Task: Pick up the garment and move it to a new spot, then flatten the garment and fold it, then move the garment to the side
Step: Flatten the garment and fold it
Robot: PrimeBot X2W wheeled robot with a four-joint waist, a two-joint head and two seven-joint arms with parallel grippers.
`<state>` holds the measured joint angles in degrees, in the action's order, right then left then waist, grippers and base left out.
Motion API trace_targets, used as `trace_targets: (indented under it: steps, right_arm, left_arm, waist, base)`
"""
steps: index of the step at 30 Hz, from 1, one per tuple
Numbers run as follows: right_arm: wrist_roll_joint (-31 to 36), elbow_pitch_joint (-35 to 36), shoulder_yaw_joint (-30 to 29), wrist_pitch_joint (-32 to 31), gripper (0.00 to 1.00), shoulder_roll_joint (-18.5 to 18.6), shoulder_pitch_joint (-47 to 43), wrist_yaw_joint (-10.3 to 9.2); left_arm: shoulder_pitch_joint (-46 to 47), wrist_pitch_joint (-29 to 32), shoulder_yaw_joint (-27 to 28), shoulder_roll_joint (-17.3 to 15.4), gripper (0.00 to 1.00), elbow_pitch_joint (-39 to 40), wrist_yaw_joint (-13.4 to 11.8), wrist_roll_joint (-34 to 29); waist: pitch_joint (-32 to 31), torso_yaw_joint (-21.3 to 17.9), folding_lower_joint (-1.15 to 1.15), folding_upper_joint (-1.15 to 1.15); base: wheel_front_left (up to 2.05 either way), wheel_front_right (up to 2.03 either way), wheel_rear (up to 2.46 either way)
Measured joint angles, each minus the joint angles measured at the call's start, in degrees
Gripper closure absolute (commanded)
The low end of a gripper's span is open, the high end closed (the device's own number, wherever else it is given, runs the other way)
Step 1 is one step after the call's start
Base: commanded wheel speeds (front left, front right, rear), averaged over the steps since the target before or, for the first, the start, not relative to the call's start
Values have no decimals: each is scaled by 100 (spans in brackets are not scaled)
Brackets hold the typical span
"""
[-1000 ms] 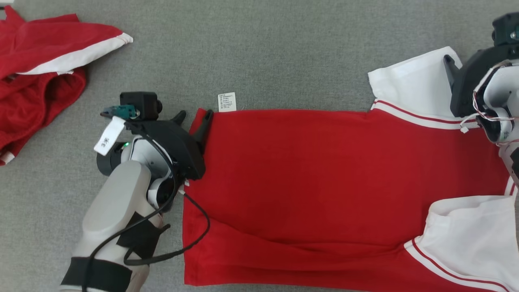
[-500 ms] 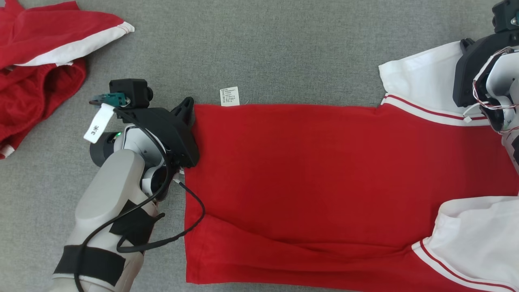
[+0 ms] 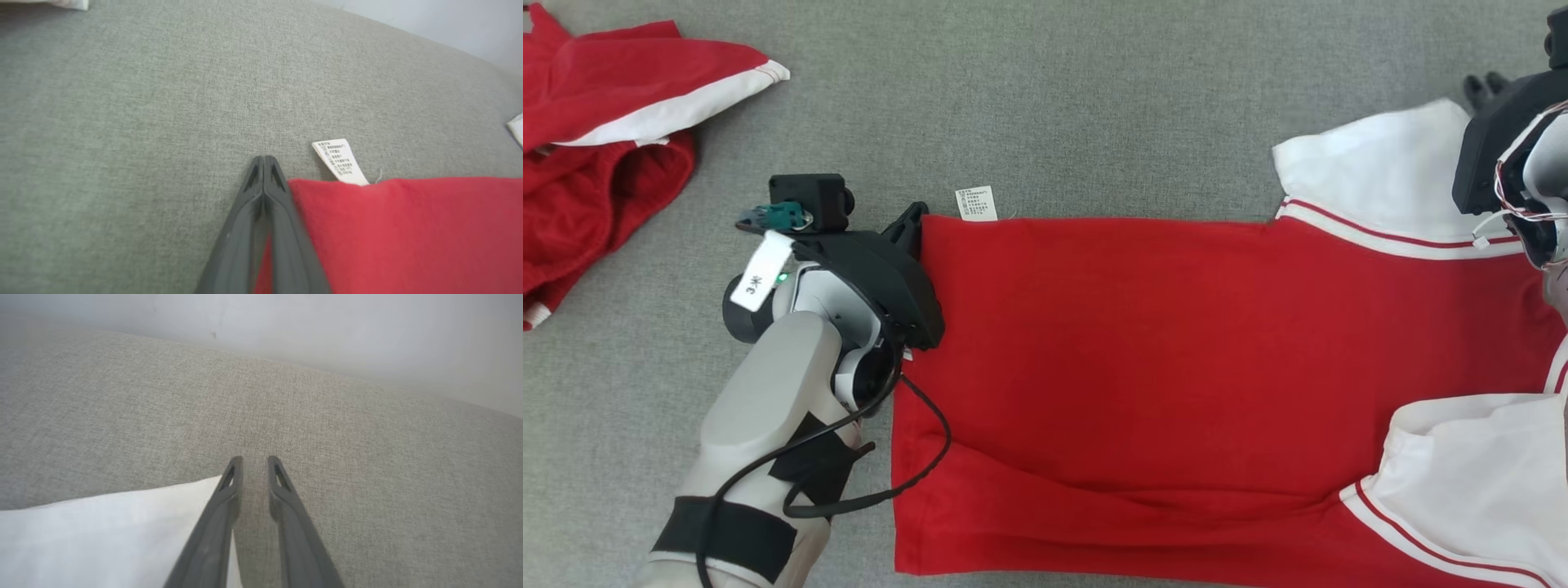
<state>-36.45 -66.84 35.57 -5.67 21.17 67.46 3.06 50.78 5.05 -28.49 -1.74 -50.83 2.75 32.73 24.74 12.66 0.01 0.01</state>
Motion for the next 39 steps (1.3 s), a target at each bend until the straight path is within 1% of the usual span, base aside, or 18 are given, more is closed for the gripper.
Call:
trace_targets:
  steps: [1, 2, 4, 7, 10, 11, 13, 20, 22, 24, 29, 33, 35, 39]
  right_arm:
    - [-2, -19, -3, 35, 0, -1, -1, 5]
    - [-2, -29, -5, 68, 0, -1, -1, 32]
    - [-32, -69, -27, 122, 0, -18, 0, 55]
    - [-89, -155, -46, 179, 0, -27, -1, 98]
    - [-122, -204, -52, 219, 0, -92, -6, 108]
    - [-124, -221, -49, 221, 0, -109, -6, 137]
    - [-130, -291, -53, 225, 0, -118, -9, 149]
    - [-147, -390, -67, 269, 0, -108, -34, 200]
    - [-176, -416, -69, 275, 0, -111, -45, 205]
    - [-186, -455, -82, 275, 0, -97, -94, 207]
    - [-185, -497, -57, 267, 0, -129, -108, 210]
    - [-177, -520, -25, 258, 0, -129, -107, 248]
    - [-177, -533, -19, 242, 0, -109, -105, 248]
    - [-175, -554, 16, 193, 0, -129, -104, 249]
  left_arm:
    - [0, -86, -13, 10, 4, 0, -44, -42]
    - [0, -137, -30, 19, 0, 0, -64, -48]
    - [-1, -267, -38, 27, 0, -2, -142, -53]
    - [-7, -435, -104, 27, 0, -25, -227, -277]
    - [-57, -530, -178, 22, 0, 30, -267, -253]
    - [-115, -578, -218, 22, 0, 56, -274, -257]
    - [-233, -734, -231, 24, 0, 158, -382, -253]
    - [-436, -915, -527, 20, 0, 609, -425, -198]
    - [-537, -921, -599, 20, 0, 655, -455, -202]
    - [-606, -884, -650, 12, 0, 788, -413, 58]
    - [-608, -733, -669, 13, 0, 600, -421, 52]
    - [-600, -552, -698, 10, 0, 558, -372, 190]
    - [-583, -452, -723, 8, 0, 558, -367, 364]
    - [-530, -338, -751, 10, 0, 547, -374, 519]
  waist:
    - [-16, 8, 0, 0]
    - [-33, 17, 0, 0]
    - [-71, 35, 0, 0]
    - [-131, 66, 0, 0]
    - [-198, 86, 0, 0]
    - [-219, 91, 0, 0]
    - [-260, 102, 0, 0]
    - [-379, 157, -1, 0]
    - [-394, 170, 0, 0]
    - [-397, 189, -1, -1]
    - [-332, 192, -1, 0]
    - [-269, 189, -1, 0]
    - [-238, 197, -1, 0]
    - [-195, 215, -1, 0]
  base:
    - [0, 0, 0]
    - [0, 0, 0]
    - [0, 0, 0]
    - [0, 0, 0]
    - [0, 0, 0]
    - [0, 0, 0]
    - [0, 0, 0]
    - [0, 0, 0]
    - [0, 0, 0]
    - [0, 0, 0]
    - [0, 0, 0]
    - [0, 0, 0]
    - [0, 0, 0]
    - [0, 0, 0]
